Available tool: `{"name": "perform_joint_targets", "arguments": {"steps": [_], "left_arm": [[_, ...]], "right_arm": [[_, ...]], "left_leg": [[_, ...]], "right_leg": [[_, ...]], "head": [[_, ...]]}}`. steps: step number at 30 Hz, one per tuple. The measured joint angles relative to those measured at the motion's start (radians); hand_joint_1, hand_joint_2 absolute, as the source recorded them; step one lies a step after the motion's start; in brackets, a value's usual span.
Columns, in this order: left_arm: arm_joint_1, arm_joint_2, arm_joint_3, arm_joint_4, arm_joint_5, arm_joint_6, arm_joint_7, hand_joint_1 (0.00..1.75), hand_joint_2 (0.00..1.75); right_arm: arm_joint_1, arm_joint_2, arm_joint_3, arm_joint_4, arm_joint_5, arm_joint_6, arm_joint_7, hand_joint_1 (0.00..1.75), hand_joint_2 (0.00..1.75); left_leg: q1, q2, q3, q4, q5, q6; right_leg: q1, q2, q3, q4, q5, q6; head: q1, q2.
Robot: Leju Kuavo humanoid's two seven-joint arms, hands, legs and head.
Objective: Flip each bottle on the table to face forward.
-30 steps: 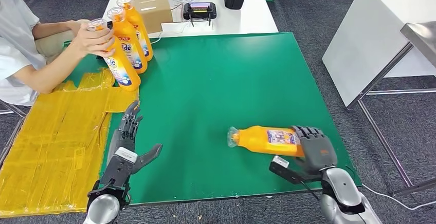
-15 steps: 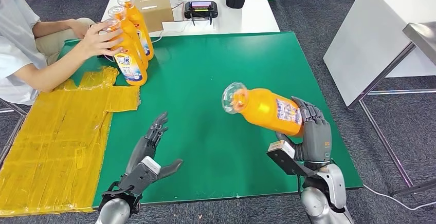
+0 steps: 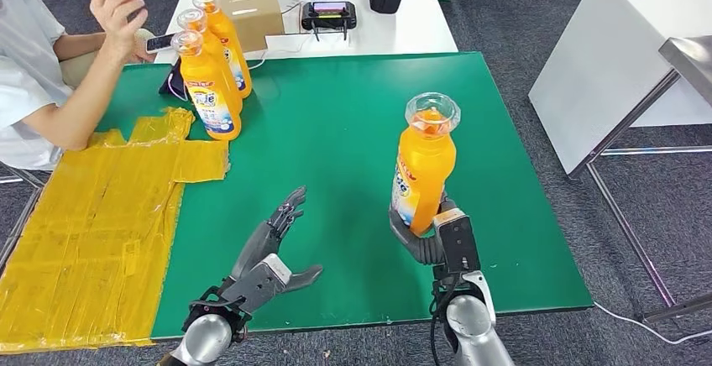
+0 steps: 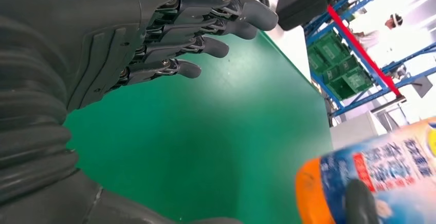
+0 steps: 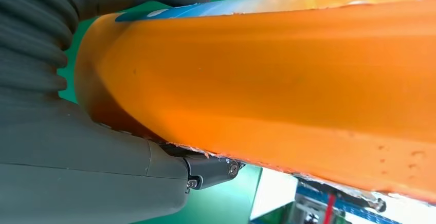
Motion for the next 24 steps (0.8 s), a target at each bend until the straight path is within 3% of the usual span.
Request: {"name": "perform_joint_targets", "arguments": {"steps": [4, 8, 13, 16, 20, 24], "left_arm": [[-0.009, 0.006, -0.009, 0.004, 0.027, 0.007, -0.003, 0.00, 1.75], [-0.014, 0.009, -0.010, 0.004, 0.054, 0.015, -0.005, 0.00, 1.75], [-0.009, 0.022, -0.005, 0.003, 0.073, 0.017, -0.013, 0.00, 1.75], [0.000, 0.028, 0.006, 0.003, 0.077, 0.017, -0.016, 0.00, 1.75], [0.014, 0.030, 0.022, 0.003, 0.085, 0.017, -0.020, 0.01, 1.75], [0.024, 0.030, 0.030, 0.003, 0.102, 0.017, -0.030, 1.73, 1.75]], "right_arm": [[-0.036, 0.015, 0.070, 0.082, 0.093, 0.041, 0.008, 1.75, 1.75], [-0.064, 0.041, 0.241, 0.195, 0.278, 0.051, -0.007, 1.75, 1.75], [-0.109, 0.050, 0.420, 0.305, 0.477, -0.079, -0.004, 1.75, 1.75], [-0.143, 0.042, 0.482, 0.343, 0.600, -0.174, 0.029, 1.75, 1.75], [-0.170, 0.032, 0.530, 0.371, 0.658, -0.220, 0.051, 1.75, 1.75], [-0.180, 0.026, 0.549, 0.381, 0.663, -0.223, 0.060, 1.75, 1.75]], "left_leg": [[0.000, 0.001, -0.001, 0.000, 0.000, 0.000], [0.001, 0.001, -0.001, 0.000, 0.000, 0.000], [0.002, 0.001, -0.002, 0.000, 0.000, -0.001], [0.001, 0.002, -0.002, 0.000, 0.000, -0.001], [0.001, 0.002, -0.002, 0.000, 0.000, -0.001], [0.001, 0.002, -0.002, 0.000, 0.000, -0.001]], "right_leg": [[0.000, 0.001, -0.001, 0.000, 0.000, 0.000], [0.001, 0.000, -0.002, 0.000, 0.000, 0.000], [0.002, 0.001, -0.003, 0.000, 0.000, -0.001], [0.001, 0.001, -0.003, 0.000, 0.000, -0.001], [0.001, 0.001, -0.003, 0.000, 0.000, -0.001], [0.001, 0.001, -0.004, 0.000, 0.000, -0.001]], "head": [[0.000, 0.000], [0.000, 0.000], [0.000, 0.000], [0.000, 0.000], [0.000, 0.000], [0.000, 0.000]]}}
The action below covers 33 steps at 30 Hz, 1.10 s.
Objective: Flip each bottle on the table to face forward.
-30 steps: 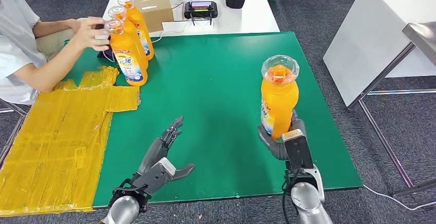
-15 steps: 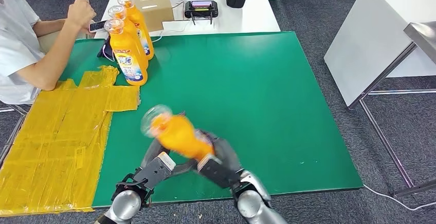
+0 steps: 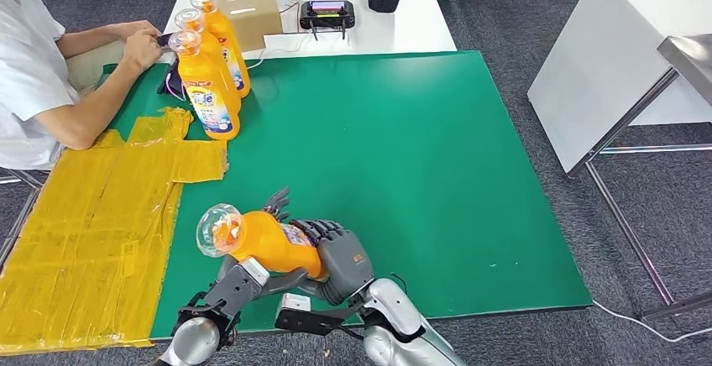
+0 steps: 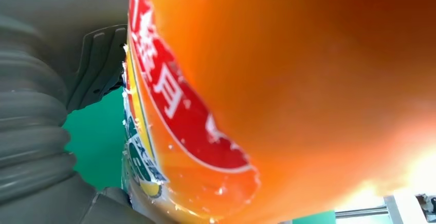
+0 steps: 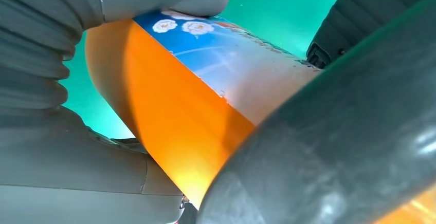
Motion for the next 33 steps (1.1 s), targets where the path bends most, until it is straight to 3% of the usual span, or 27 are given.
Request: {"name": "perform_joint_targets", "arguments": {"steps": [25, 29, 30, 33], "left_arm": [[0.014, 0.000, 0.028, 0.000, 0.065, 0.000, -0.027, 1.75, 1.75], [0.016, 0.000, 0.029, 0.000, 0.077, 0.002, -0.031, 1.75, 1.75], [0.016, -0.001, 0.030, 0.000, 0.082, 0.003, -0.032, 1.75, 1.75], [0.015, -0.006, 0.034, -0.006, 0.085, 0.030, -0.040, 1.75, 1.75]], "right_arm": [[-0.004, 0.000, 0.011, 0.012, 0.004, 0.003, 0.005, 1.70, 1.75], [-0.004, 0.001, 0.011, 0.013, -0.004, 0.004, 0.001, 0.08, 1.75], [-0.003, 0.001, 0.011, 0.013, -0.012, 0.003, -0.003, 0.00, 1.75], [0.015, 0.001, 0.005, 0.011, -0.075, -0.007, -0.033, 0.00, 1.75]], "left_leg": [[0.000, 0.001, 0.000, 0.000, 0.000, 0.000], [0.000, 0.001, 0.000, 0.000, 0.000, 0.000], [0.000, 0.001, 0.000, 0.000, 0.000, 0.000], [0.000, 0.001, 0.000, 0.000, 0.000, 0.000]], "right_leg": [[0.000, 0.000, -0.001, 0.000, 0.000, 0.000], [0.000, 0.001, -0.001, 0.000, 0.000, 0.000], [0.000, 0.001, -0.001, 0.000, 0.000, 0.000], [0.000, 0.000, 0.000, 0.000, 0.000, 0.000]], "head": [[0.000, 0.000], [0.000, 0.000], [0.000, 0.000], [0.000, 0.000]]}}
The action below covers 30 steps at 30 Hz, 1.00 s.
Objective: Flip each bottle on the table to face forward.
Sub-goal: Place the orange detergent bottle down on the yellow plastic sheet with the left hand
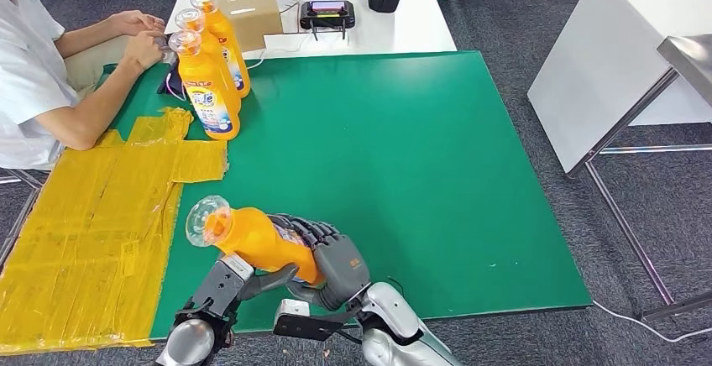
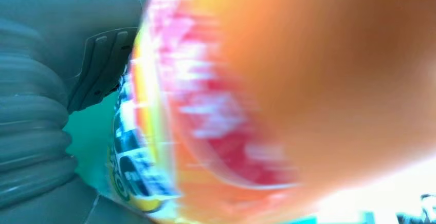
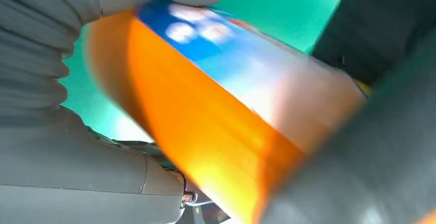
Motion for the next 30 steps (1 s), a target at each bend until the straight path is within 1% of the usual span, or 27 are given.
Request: {"name": "perform_joint_targets", "arguments": {"steps": [2, 4, 7, 8, 10, 13, 15, 16, 17, 18, 19, 20, 21, 22, 24, 27, 30], "left_arm": [[-0.004, -0.004, 0.009, -0.013, -0.018, 0.041, -0.005, 1.75, 1.75], [-0.010, -0.004, 0.018, -0.028, -0.070, 0.098, -0.004, 1.75, 1.75], [-0.015, 0.005, 0.033, -0.051, -0.243, 0.222, 0.016, 1.75, 1.75], [-0.015, 0.009, 0.040, -0.059, -0.306, 0.262, 0.027, 1.75, 1.75], [-0.019, 0.019, 0.055, -0.073, -0.402, 0.318, 0.048, 1.75, 1.75], [-0.028, 0.030, 0.079, -0.092, -0.518, 0.369, 0.082, 1.75, 1.75], [-0.040, 0.039, 0.098, -0.100, -0.669, 0.401, 0.140, 1.75, 1.75], [-0.052, 0.049, 0.106, -0.101, -0.789, 0.410, 0.199, 1.75, 1.75], [-0.075, 0.066, 0.106, -0.094, -0.936, 0.405, 0.285, 1.75, 1.75], [-0.110, 0.094, 0.092, -0.077, -1.088, 0.379, 0.391, 1.75, 1.75], [-0.160, 0.131, 0.059, -0.044, -1.223, 0.332, 0.505, 1.75, 1.75], [-0.218, 0.168, 0.015, 0.003, -1.313, 0.278, 0.602, 1.75, 1.75], [-0.279, 0.202, -0.035, 0.065, -1.356, 0.226, 0.666, 1.75, 1.75], [-0.338, 0.226, -0.081, 0.135, -1.361, 0.187, 0.698, 1.75, 1.75], [-0.435, 0.252, -0.159, 0.274, -1.331, 0.155, 0.698, 1.75, 1.75], [-0.535, 0.264, -0.250, 0.452, -1.312, 0.127, 0.686, 1.75, 1.75], [-0.612, 0.265, -0.294, 0.610, -1.308, 0.063, 0.669, 1.75, 1.75]], "right_arm": [[0.034, -0.001, -0.021, -0.020, -0.080, -0.008, -0.030, 0.00, 1.75], [0.078, -0.003, -0.061, -0.069, -0.191, -0.008, -0.067, 0.00, 1.75], [0.148, -0.010, -0.163, -0.211, -0.381, -0.002, -0.137, 0.00, 1.75], [0.170, -0.015, -0.203, -0.269, -0.421, -0.001, -0.157, 0.00, 1.75], [0.208, -0.023, -0.272, -0.373, -0.459, 0.002, -0.185, 0.00, 1.75], [0.258, -0.029, -0.344, -0.502, -0.489, 0.007, -0.211, 0.00, 1.75], [0.293, -0.032, -0.388, -0.586, -0.517, 0.014, -0.236, 0.00, 1.75], [0.310, -0.033, -0.409, -0.626, -0.535, 0.020, -0.249, 0.00, 1.75], [0.325, -0.034, -0.430, -0.663, -0.556, 0.029, -0.260, 0.00, 1.75], [0.335, -0.035, -0.449, -0.694, -0.577, 0.039, -0.268, 0.00, 1.75], [0.340, -0.035, -0.467, -0.722, -0.598, 0.051, -0.273, 0.00, 1.75], [0.342, -0.036, -0.484, -0.745, -0.617, 0.064, -0.275, 0.00, 1.75], [0.341, -0.035, -0.500, -0.764, -0.631, 0.076, -0.275, 0.00, 1.75], [0.339, -0.035, -0.514, -0.781, -0.640, 0.088, -0.274, 0.00, 1.75], [0.333, -0.033, -0.532, -0.802, -0.646, 0.104, -0.271, 0.00, 1.75], [0.323, -0.030, -0.542, -0.818, -0.653, 0.118, -0.270, 0.00, 1.75], [0.312, -0.028, -0.544, -0.824, -0.663, 0.130, -0.271, 0.00, 1.75]], "left_leg": [[0.000, -0.001, 0.000, 0.000, 0.000, 0.000], [0.000, -0.002, -0.001, 0.000, 0.000, 0.000], [0.000, -0.002, -0.001, 0.000, 0.000, 0.000], [0.000, -0.002, -0.001, 0.000, 0.000, 0.000], [0.000, -0.002, -0.001, 0.000, 0.000, 0.000], [0.000, -0.002, -0.001, 0.000, 0.000, 0.000], [0.000, -0.002, -0.001, 0.000, 0.000, 0.000], [0.000, -0.002, -0.001, 0.000, 0.000, 0.000], [0.000, -0.003, -0.001, 0.000, 0.000, 0.000], [0.000, -0.003, -0.001, 0.000, 0.001, -0.001], [0.000, -0.003, -0.001, 0.000, 0.001, -0.001], [0.000, -0.002, -0.001, 0.000, 0.002, -0.002], [0.000, -0.002, -0.001, 0.000, 0.003, -0.003], [0.001, -0.002, -0.001, 0.000, 0.004, -0.003], [0.001, -0.001, -0.001, 0.000, 0.005, -0.003], [0.001, 0.000, -0.001, 0.000, 0.006, -0.003], [0.001, 0.001, -0.002, 0.000, 0.006, -0.002]], "right_leg": [[0.000, 0.000, 0.000, 0.000, 0.000, 0.000], [0.000, -0.001, 0.000, 0.000, 0.000, 0.000], [0.000, -0.001, 0.000, 0.000, 0.000, 0.000], [0.000, -0.001, 0.000, 0.000, 0.000, 0.000], [0.000, -0.001, 0.000, 0.000, 0.000, 0.000], [0.000, -0.001, 0.000, 0.000, 0.000, 0.000], [0.000, -0.001, 0.000, 0.000, 0.000, 0.000], [0.000, -0.001, 0.000, 0.000, 0.000, 0.000], [0.000, -0.001, -0.001, 0.000, 0.000, 0.000], [0.000, -0.001, -0.001, 0.000, 0.000, 0.000], [0.000, -0.001, -0.001, 0.000, 0.001, -0.001], [0.001, -0.001, -0.002, 0.000, 0.001, -0.002], [0.001, -0.001, -0.002, 0.000, 0.002, -0.002], [0.001, -0.001, -0.001, 0.000, 0.003, -0.003], [0.001, 0.000, -0.001, 0.001, 0.004, -0.003], [0.001, 0.000, -0.001, 0.001, 0.005, -0.002], [0.001, 0.000, -0.001, 0.001, 0.005, -0.001]], "head": [[0.000, 0.000], [0.000, 0.000], [0.000, 0.000], [0.000, 0.000], [0.000, 0.000], [0.000, 0.000], [0.000, 0.000], [0.000, 0.000], [0.000, 0.000], [0.000, 0.000], [0.000, 0.000], [0.000, 0.000], [0.000, 0.000], [0.000, 0.000], [0.000, 0.000], [0.000, 0.000], [0.000, 0.000]]}}
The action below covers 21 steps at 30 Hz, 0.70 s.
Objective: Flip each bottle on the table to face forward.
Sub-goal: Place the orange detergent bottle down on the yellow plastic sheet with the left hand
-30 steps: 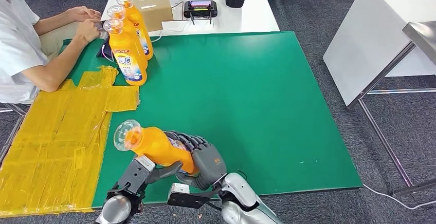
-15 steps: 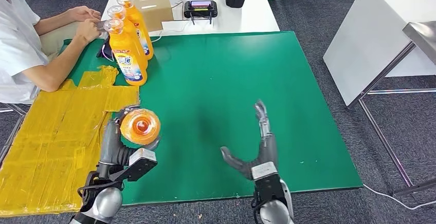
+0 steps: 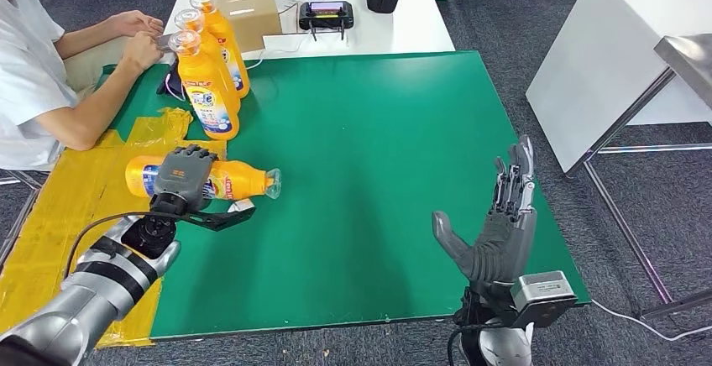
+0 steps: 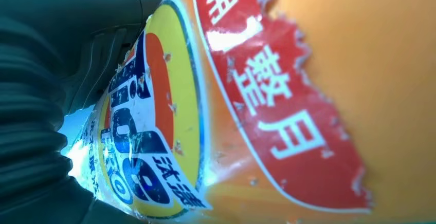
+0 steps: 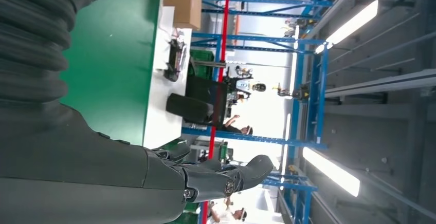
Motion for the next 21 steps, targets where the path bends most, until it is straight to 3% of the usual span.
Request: {"name": "perform_joint_targets", "arguments": {"steps": [7, 11, 21], "left_arm": [[-0.095, 0.004, -0.022, 0.261, 0.031, -0.047, -0.045, 1.75, 1.75], [-0.100, 0.001, 0.023, 0.330, 0.090, -0.059, -0.093, 0.00, 1.75], [-0.083, -0.024, 0.155, 0.380, 0.097, 0.069, -0.127, 0.00, 1.75]], "right_arm": [[-0.022, 0.000, 0.001, -0.001, 0.009, -0.003, -0.003, 0.00, 1.75], [-0.027, -0.003, 0.002, 0.000, 0.028, -0.018, 0.001, 0.00, 1.75], [-0.042, -0.015, 0.012, 0.018, 0.050, -0.012, 0.025, 0.00, 1.75]], "left_leg": [[0.000, 0.000, -0.001, 0.000, 0.000, 0.000], [0.000, 0.000, -0.002, 0.000, 0.000, 0.000], [0.000, -0.002, -0.002, 0.000, 0.000, 0.000]], "right_leg": [[0.000, 0.000, -0.001, 0.000, 0.000, 0.000], [0.000, 0.000, -0.001, 0.000, -0.001, 0.000], [0.000, -0.001, -0.001, 0.000, 0.000, 0.000]], "head": [[0.000, 0.000], [0.000, 0.000], [0.000, 0.000]]}}
